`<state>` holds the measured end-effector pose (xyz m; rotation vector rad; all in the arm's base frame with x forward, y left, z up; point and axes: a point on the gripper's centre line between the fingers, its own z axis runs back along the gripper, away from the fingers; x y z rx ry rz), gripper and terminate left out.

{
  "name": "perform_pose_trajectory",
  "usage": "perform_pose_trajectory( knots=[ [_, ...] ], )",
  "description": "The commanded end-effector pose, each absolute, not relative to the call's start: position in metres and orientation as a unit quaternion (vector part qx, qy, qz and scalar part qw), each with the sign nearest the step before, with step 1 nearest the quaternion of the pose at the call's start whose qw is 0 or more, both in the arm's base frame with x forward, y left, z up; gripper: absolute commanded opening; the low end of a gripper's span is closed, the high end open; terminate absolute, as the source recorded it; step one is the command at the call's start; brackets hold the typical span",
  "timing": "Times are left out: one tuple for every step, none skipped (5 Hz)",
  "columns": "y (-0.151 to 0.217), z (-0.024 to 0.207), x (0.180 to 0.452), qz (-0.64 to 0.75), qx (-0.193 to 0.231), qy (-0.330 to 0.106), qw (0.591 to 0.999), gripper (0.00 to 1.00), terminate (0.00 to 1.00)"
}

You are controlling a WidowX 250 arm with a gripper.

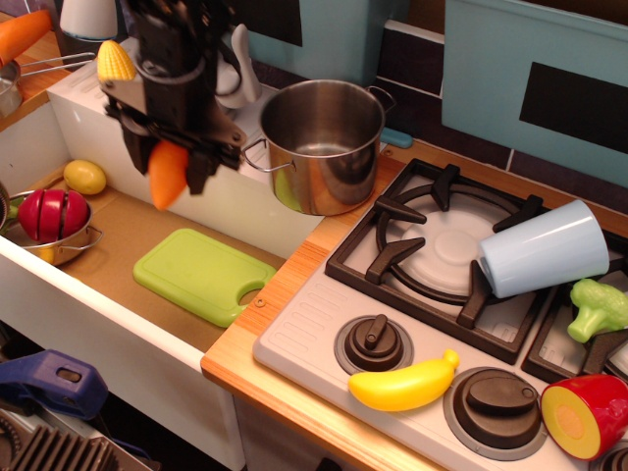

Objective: Put carrot in pot or pan

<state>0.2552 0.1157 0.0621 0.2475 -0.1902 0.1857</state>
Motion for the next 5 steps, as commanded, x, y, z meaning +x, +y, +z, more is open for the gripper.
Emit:
perform_pose_trajectory(
  knots=[
    [0.109,0.115,0.286,0.022,0.136,-0.159,0.977,0.00,0.00],
    [0.102,0.121,0.315,-0.006,0.128,-0.181,0.975,0.00,0.00],
    [0.098,0.123,0.340,-0.033,0.130,-0.211,0.968,0.00,0.00],
    [0.085,0.120,0.361,-0.032,0.125,-0.232,0.964,0.00,0.00],
    [0.072,0.116,0.369,-0.029,0.124,-0.243,0.962,1.00,1.00]
  ],
)
